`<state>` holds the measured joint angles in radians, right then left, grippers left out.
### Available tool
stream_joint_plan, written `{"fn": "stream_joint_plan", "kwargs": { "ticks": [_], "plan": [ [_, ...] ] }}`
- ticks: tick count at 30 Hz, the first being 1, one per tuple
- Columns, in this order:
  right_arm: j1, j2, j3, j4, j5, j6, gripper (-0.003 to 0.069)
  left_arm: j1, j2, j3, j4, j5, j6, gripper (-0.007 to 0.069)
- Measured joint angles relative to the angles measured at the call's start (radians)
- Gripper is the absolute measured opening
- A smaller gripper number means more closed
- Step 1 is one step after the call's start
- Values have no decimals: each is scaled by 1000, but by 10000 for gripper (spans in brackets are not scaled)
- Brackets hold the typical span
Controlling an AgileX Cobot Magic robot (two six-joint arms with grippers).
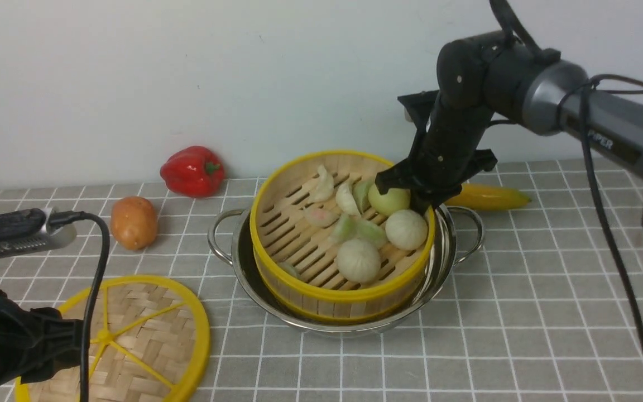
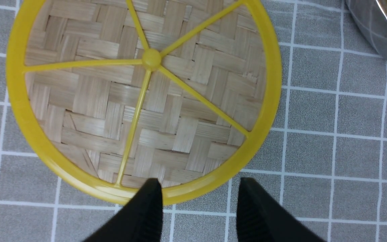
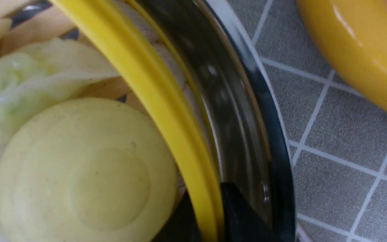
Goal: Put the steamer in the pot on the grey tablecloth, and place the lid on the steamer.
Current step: 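Place the bamboo steamer basket of food into the steel pot with the right gripper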
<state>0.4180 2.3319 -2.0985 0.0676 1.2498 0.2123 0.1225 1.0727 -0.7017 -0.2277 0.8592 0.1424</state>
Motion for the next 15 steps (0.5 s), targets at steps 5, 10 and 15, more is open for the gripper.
{"fn": "stream_joint_plan", "kwargs": {
  "ticks": [5,10,15],
  "plan": [
    [-1,18,-2,-19,-2,0,76,0,0,0,0,0,0,295],
    [-1,30,-7,12,-13,-4,163,0,0,0,0,0,0,295],
    [-2,30,-8,15,-13,-34,252,0,0,0,0,0,0,295]
  ]
}}
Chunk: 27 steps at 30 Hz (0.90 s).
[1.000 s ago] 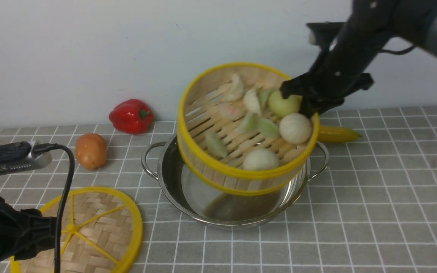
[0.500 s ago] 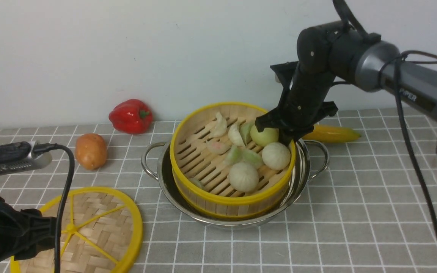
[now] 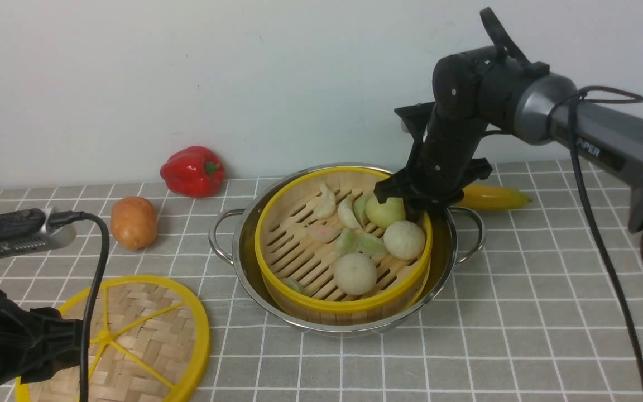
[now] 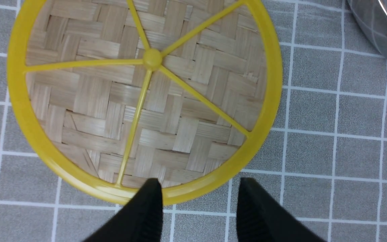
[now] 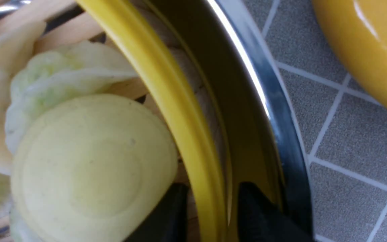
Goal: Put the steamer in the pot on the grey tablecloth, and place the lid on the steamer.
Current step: 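Place the bamboo steamer basket of food into the steel pot with the right gripper, then grasp the bamboo steamer lid lying on the table by its centre knob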
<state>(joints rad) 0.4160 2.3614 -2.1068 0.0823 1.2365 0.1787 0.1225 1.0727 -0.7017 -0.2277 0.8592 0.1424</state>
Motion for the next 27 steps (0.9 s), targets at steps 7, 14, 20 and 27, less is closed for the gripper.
{"fn": "stream_joint_plan", "kwargs": {
  "ticks": [7,14,20,27],
  "plan": [
    [0,0,-2,6,-3,0,339,0,0,0,0,-31,0,295],
    [0,-40,-2,-25,-3,0,353,0,22,0,2,-81,0,295],
    [0,-121,-2,-107,-4,0,356,0,118,0,3,-149,0,295],
    [0,-290,-2,-124,-2,0,356,0,272,-1,2,-291,0,295]
  ]
}}
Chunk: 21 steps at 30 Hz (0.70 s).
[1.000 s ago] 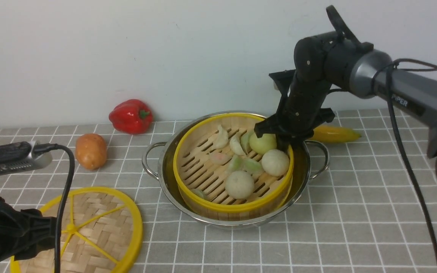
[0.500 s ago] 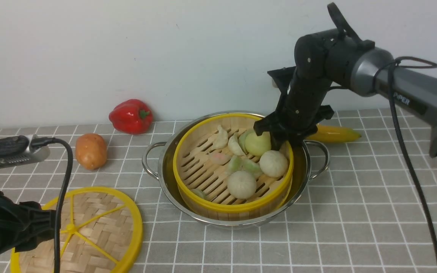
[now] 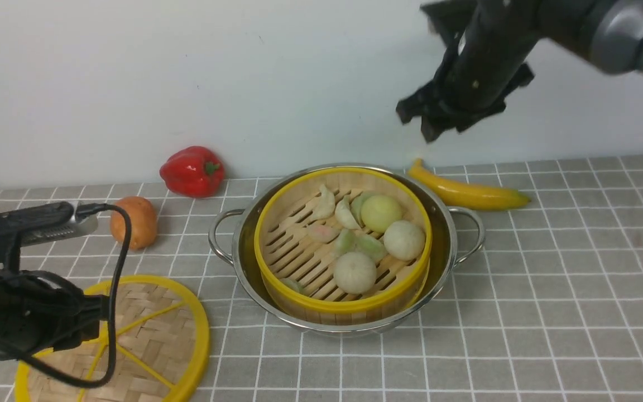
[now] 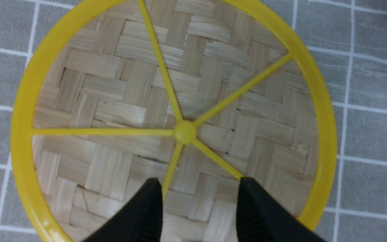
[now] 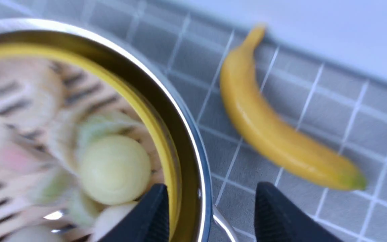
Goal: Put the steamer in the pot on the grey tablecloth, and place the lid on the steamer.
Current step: 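Grasp the bamboo steamer lid lying on the table by its centre knob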
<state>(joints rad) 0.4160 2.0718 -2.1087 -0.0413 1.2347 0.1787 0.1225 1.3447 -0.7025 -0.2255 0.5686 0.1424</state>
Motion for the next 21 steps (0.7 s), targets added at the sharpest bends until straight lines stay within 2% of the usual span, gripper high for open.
{"fn": "stream_joint_plan", "kwargs": {
  "ticks": [11,21],
  "plan": [
    [0,-393,0,154,-2,-40,356,0,147,0,-2,-133,0,295],
    [0,-690,3,170,-1,-56,356,0,161,0,-11,-205,0,295]
  ]
}}
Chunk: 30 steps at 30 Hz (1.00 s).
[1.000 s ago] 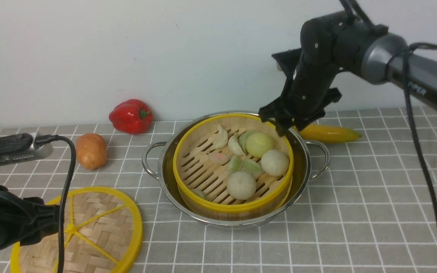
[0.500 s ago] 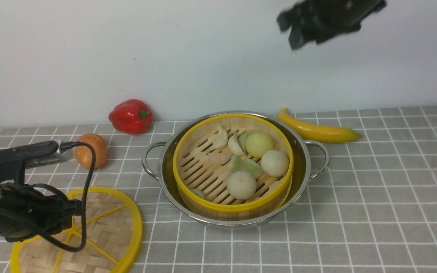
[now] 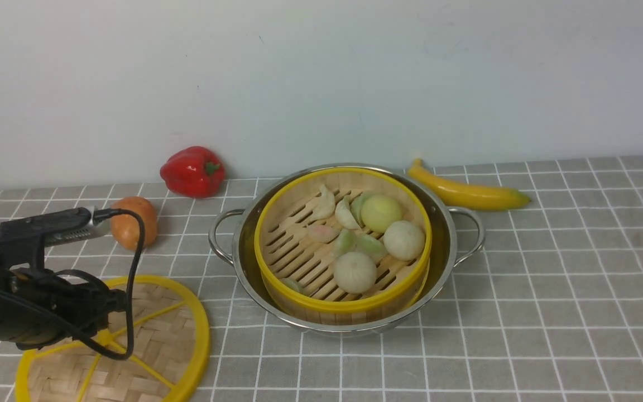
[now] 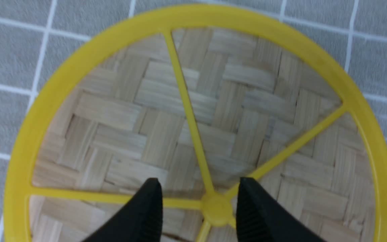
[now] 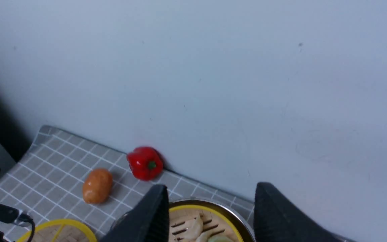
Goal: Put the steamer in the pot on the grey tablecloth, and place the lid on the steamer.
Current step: 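Grasp the bamboo steamer lid lying on the table by its centre knob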
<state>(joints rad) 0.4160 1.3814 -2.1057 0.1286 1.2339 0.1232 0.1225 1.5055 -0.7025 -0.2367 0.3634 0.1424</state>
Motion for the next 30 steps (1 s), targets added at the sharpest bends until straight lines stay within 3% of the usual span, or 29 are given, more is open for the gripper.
{"fn": "stream_joint_plan", "kwargs": {
  "ticks": [13,25,30],
  "plan": [
    [0,-184,236,-4,1,0,356,0,42,0,-10,-6,0,295],
    [0,-250,260,-4,1,0,356,-2,89,0,-21,-26,0,295],
    [0,-254,260,-3,1,0,356,-2,89,0,-53,-25,0,242]
  ]
}}
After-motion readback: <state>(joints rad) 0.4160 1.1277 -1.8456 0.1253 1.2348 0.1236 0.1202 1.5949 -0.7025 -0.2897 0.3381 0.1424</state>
